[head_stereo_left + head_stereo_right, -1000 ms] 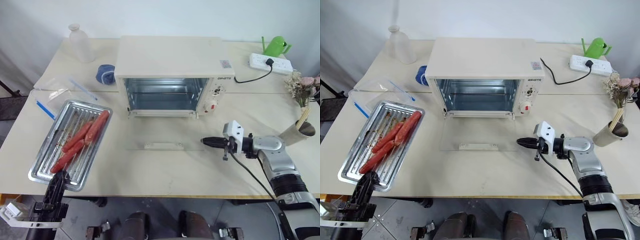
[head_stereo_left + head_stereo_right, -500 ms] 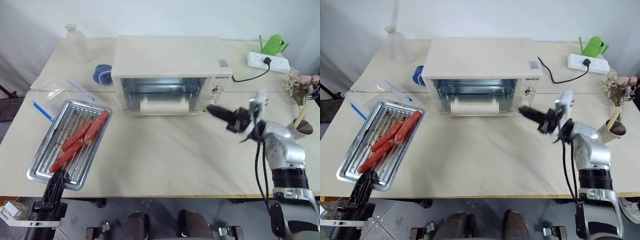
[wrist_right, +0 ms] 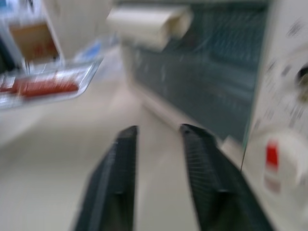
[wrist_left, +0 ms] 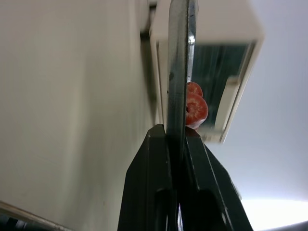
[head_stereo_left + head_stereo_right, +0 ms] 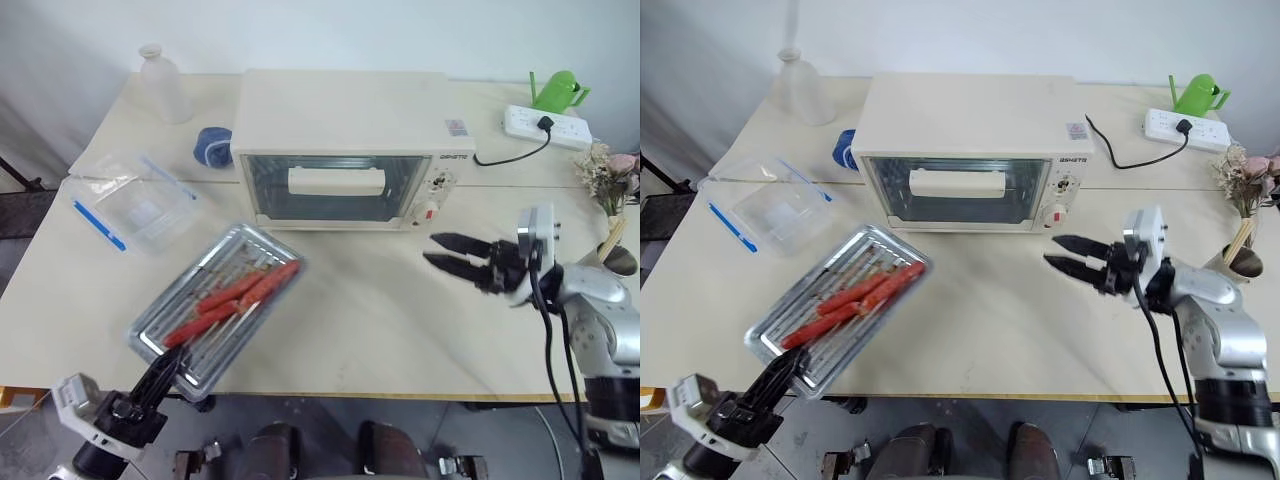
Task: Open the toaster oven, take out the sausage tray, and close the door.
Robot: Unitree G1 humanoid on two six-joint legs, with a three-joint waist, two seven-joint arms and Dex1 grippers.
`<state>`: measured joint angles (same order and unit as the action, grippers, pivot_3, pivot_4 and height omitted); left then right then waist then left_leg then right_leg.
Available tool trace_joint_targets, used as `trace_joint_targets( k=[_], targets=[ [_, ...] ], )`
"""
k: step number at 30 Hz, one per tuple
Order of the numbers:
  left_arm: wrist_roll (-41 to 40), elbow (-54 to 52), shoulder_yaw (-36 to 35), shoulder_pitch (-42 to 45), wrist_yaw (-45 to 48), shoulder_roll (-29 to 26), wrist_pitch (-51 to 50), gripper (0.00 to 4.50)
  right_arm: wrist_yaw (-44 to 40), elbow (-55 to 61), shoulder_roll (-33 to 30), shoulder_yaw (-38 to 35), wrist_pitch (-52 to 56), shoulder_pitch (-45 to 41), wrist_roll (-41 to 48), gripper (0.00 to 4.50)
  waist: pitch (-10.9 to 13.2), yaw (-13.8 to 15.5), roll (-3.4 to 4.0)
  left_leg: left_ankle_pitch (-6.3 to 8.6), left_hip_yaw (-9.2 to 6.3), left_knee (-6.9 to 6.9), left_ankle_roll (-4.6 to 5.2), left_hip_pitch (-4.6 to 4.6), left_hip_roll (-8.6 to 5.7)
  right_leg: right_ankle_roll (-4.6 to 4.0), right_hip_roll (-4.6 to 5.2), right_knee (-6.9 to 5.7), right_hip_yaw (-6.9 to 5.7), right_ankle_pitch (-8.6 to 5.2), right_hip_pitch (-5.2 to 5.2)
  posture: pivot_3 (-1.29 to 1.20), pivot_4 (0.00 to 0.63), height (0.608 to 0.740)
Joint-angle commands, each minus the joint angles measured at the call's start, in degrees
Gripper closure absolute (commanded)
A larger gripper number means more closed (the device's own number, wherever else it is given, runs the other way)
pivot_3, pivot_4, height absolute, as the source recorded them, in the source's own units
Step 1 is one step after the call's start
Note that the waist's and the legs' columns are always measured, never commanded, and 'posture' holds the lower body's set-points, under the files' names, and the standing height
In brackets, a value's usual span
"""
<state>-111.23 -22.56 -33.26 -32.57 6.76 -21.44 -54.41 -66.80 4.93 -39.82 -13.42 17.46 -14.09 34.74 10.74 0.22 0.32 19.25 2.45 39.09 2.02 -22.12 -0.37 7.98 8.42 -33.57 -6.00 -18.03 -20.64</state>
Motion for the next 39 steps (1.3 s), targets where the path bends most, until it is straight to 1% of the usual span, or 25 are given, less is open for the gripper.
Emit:
trace_joint_targets(
  k=[1, 4, 5, 7, 9, 12, 13, 15, 18, 21, 24, 28, 30, 31, 32, 33, 36, 38, 39],
  targets=[
    [-1.8, 2.5, 4.4, 6.1, -0.5, -7.4, -4.0, 4.50, -0.9, 6.8, -2.2, -4.2, -3.6, 7.8, -0.9, 1.30, 0.0, 0.6, 0.07, -0.03, -0.05, 0.00, -0.02, 0.06, -0.02, 0.00, -0.01, -0.03, -0.01, 0.00, -0.01, 0.00, 0.150, 0.740],
    [-1.8, 7.4, 8.6, 15.0, -1.5, -11.4, -6.7, 4.50, 0.4, 9.7, -2.5, -7.1, -4.5, 13.9, -1.0, 0.31, -0.1, 0.9, 0.21, -0.09, 0.00, 0.00, -0.04, 0.11, -0.04, 0.00, 0.00, -0.20, 0.05, 0.00, 0.03, 0.00, 0.150, 0.740],
    [-1.8, 9.7, 10.7, 19.0, -1.7, -12.9, -8.3, 4.50, 1.0, 11.1, -2.5, -8.4, -3.7, 16.1, -0.1, 0.05, -0.1, 1.0, 0.22, -0.09, 0.05, 0.00, -0.04, 0.16, -0.05, 0.00, 0.00, -0.25, 0.08, 0.00, 0.03, 0.00, 0.150, 0.740],
    [-1.8, 14.1, 14.6, 26.7, -2.9, -15.2, -10.9, 4.50, 2.4, 13.6, -2.3, -10.5, -3.0, 19.5, 0.7, 0.01, 0.0, 1.1, 0.22, -0.12, 0.04, 0.00, -0.08, 0.18, -0.05, 0.00, -0.03, -0.31, 0.07, 0.00, 0.02, 0.00, 0.150, 0.740],
    [-1.8, 17.5, 17.4, 31.9, -3.3, -16.8, -13.1, 4.50, 3.6, 15.5, -1.9, -11.9, -2.8, 22.0, 1.0, 0.01, -0.1, 0.9, 0.22, -0.12, 0.05, -0.01, -0.08, 0.19, -0.04, 0.01, -0.07, -0.36, 0.05, 0.01, 0.00, 0.00, 0.150, 0.740],
    [-1.8, 21.2, 20.5, 37.1, -3.4, -18.6, -15.8, 4.50, 4.7, 17.8, -1.5, -13.4, -2.8, 24.9, 1.5, 0.01, -0.1, 0.7, 0.22, -0.11, 0.20, -0.05, -0.10, 0.27, -0.02, 0.02, -0.13, -0.43, 0.03, 0.01, -0.06, 0.00, 0.150, 0.740],
    [-1.5, 24.0, 23.7, 41.7, -4.4, -18.8, -16.8, 4.50, 5.6, 19.5, -0.9, -14.7, -2.6, 27.2, 1.7, 0.01, -0.1, 0.6, 0.22, -0.11, 0.25, -0.10, -0.10, 0.29, -0.02, 0.02, -0.14, -0.42, 0.00, 0.01, -0.08, 0.00, 0.150, 0.740],
    [-1.1, 27.6, 27.7, 47.6, -5.5, -19.1, -18.3, 4.50, 6.9, 21.5, -0.3, -16.2, -2.4, 30.1, 2.2, 0.01, 0.0, 1.3, 0.22, -0.11, 0.34, -0.17, -0.10, 0.43, -0.04, 0.03, -0.16, -0.48, -0.02, 0.01, -0.03, 0.00, 0.150, 0.740],
    [6.5, 33.5, 32.4, 56.5, -5.2, -16.3, -20.3, 4.50, 8.3, 24.4, 0.8, -18.3, -2.4, 34.7, 2.6, 0.01, 0.0, 1.8, 0.22, -0.15, 0.37, -0.09, -0.06, 0.47, -0.07, 0.09, -0.17, -0.49, 0.03, 0.04, 0.04, 0.00, 0.150, 0.740],
    [14.7, 39.9, 35.6, 63.5, -5.1, -11.4, -20.9, 4.50, 10.0, 27.0, 1.7, -19.6, -2.1, 37.7, 3.4, 0.01, 0.0, 2.4, 0.18, -0.19, 0.47, -0.09, 0.01, 0.52, -0.18, 0.23, -0.14, -0.46, 0.09, 0.11, 0.09, 0.00, 0.150, 0.740],
    [20.6, 44.3, 35.6, 67.4, -4.6, -7.9, -21.5, 4.50, 10.9, 28.4, 1.9, -19.5, -2.2, 39.0, 3.8, 0.01, 0.0, 2.5, 0.18, -0.19, 0.62, -0.12, 0.02, 0.58, -0.19, 0.28, -0.13, -0.43, 0.18, 0.14, 0.07, 0.00, 0.150, 0.740],
    [26.7, 47.2, 34.3, 69.4, -3.2, -5.6, -23.6, 4.50, 12.2, 29.4, 2.0, -19.3, -1.9, 39.3, 4.1, 0.01, -0.1, 2.8, 0.27, -0.19, 0.71, -0.16, 0.01, 0.70, -0.16, 0.29, -0.13, -0.45, 0.21, 0.14, 0.10, 0.00, 0.150, 0.740],
    [29.5, 46.3, 33.7, 69.1, -2.2, -5.4, -24.7, 3.86, 12.6, 29.6, 1.8, -19.0, -1.8, 39.1, 4.2, 0.00, -0.1, 2.8, 0.29, -0.19, 0.72, -0.15, 0.01, 0.74, -0.16, 0.29, -0.12, -0.45, 0.21, 0.14, 0.14, 0.00, 0.150, 0.740],
    [30.6, 45.9, 32.9, 68.9, -2.1, -5.2, -24.7, 3.65, 12.8, 29.6, 1.8, -18.8, -1.7, 38.9, 4.3, 0.00, -0.1, 2.8, 0.27, -0.19, 0.74, -0.15, 0.01, 0.76, -0.16, 0.29, -0.11, -0.45, 0.23, 0.14, 0.14, 0.00, 0.150, 0.740],
    [31.3, 45.3, 32.2, 68.7, -1.8, -5.1, -25.0, 3.28, 13.0, 29.5, 1.7, -18.5, -1.7, 38.7, 4.3, 0.00, -0.1, 2.7, 0.27, -0.19, 0.74, -0.15, 0.00, 0.76, -0.16, 0.30, -0.11, -0.45, 0.23, 0.15, 0.14, 0.00, 0.150, 0.740],
    [32.0, 44.6, 31.6, 68.5, -1.2, -5.2, -25.5, 3.08, 13.0, 29.4, 1.6, -18.3, -1.7, 38.5, 4.3, 0.00, -0.1, 2.6, 0.27, -0.18, 0.74, -0.15, -0.01, 0.76, -0.15, 0.29, -0.11, -0.45, 0.24, 0.15, 0.14, 0.00, 0.150, 0.740],
    [34.7, 40.9, 29.4, 67.5, 0.8, -5.9, -24.8, 2.14, 12.9, 28.9, 1.3, -17.6, -1.4, 37.7, 4.2, 0.00, -0.1, 2.5, 0.25, -0.17, 0.75, -0.19, -0.03, 0.76, -0.11, 0.29, -0.12, -0.45, 0.22, 0.14, 0.10, 0.00, 0.150, 0.740],
    [36.3, 35.3, 28.2, 65.8, 3.9, -8.7, -24.0, 1.52, 12.5, 28.3, 1.0, -16.9, -1.3, 36.8, 4.0, 0.00, -0.1, 2.2, 0.22, -0.16, 0.77, -0.19, -0.04, 0.76, -0.08, 0.29, -0.14, -0.44, 0.22, 0.14, 0.10, 0.00, 0.150, 0.740],
    [37.3, 33.0, 27.6, 65.0, 4.8, -10.2, -23.9, 1.28, 12.2, 28.1, 0.8, -16.6, -1.2, 36.5, 3.9, 0.00, -0.1, 1.8, 0.18, -0.16, 0.80, -0.19, -0.05, 0.76, -0.04, 0.29, -0.16, -0.44, 0.24, 0.14, 0.08, 0.00, 0.150, 0.740]
  ],
)
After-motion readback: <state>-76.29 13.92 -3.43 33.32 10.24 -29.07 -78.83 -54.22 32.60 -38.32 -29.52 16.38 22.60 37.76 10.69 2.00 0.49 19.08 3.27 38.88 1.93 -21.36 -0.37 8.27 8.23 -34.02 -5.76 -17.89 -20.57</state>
